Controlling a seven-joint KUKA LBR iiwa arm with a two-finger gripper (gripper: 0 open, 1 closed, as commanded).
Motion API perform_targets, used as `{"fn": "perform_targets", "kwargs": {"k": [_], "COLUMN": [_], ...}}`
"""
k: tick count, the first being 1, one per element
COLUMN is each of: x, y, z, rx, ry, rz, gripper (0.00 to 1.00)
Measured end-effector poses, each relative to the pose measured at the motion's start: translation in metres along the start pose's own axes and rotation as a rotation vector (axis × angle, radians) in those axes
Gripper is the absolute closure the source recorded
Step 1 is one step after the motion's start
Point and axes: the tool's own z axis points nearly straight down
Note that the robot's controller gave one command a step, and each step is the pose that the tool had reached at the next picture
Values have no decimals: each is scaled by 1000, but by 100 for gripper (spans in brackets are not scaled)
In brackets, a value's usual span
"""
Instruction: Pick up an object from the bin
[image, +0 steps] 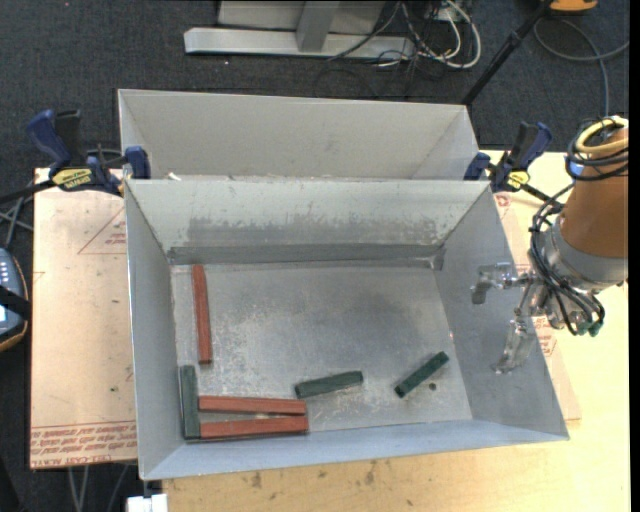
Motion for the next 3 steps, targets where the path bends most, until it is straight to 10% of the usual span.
{"fn": "perform_targets", "kwargs": {"k": [3], "x": [-8], "y": [2], "z": [102], "rx": [1], "ry": [-5], "rz": [-262], "gripper": [0]}}
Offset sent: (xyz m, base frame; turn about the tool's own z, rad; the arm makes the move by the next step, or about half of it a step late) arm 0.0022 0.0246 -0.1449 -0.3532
